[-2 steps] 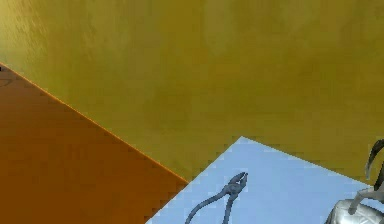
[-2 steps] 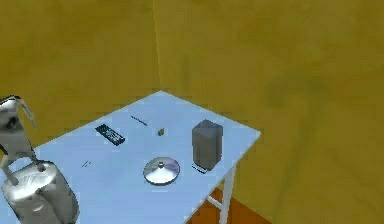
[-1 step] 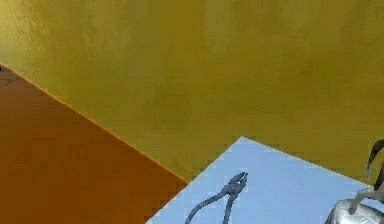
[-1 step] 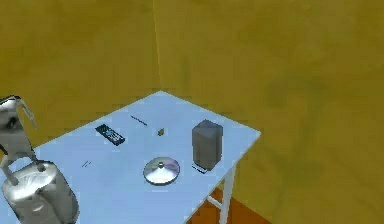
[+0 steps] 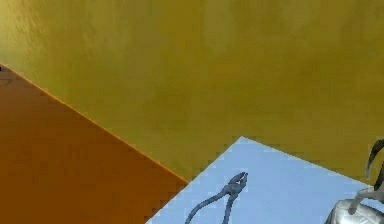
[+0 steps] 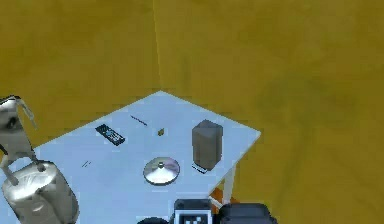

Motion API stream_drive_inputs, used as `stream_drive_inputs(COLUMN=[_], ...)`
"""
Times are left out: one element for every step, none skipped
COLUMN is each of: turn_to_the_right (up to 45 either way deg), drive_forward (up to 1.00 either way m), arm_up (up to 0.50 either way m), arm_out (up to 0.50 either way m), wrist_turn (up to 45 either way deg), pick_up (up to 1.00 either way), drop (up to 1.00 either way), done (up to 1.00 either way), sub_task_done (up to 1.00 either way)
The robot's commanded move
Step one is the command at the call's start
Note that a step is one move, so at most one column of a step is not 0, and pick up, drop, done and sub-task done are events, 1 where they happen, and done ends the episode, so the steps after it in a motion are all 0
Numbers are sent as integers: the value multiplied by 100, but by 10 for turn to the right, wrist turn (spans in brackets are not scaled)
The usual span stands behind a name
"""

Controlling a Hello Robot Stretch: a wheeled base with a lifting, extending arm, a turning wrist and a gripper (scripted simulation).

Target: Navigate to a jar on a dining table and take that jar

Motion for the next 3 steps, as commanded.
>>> stream_drive_inputs(turn_to_the_right=[0, 0, 0], drive_forward=[0, 0, 0], arm_up=[0, 0, 0], arm_out=[26, 0, 0], wrist_turn=[0, 450, 450], pick_up=[0, 0, 0], drop=[0, 0, 0], done=[0, 0, 0], sub_task_done=[0, 0, 0])
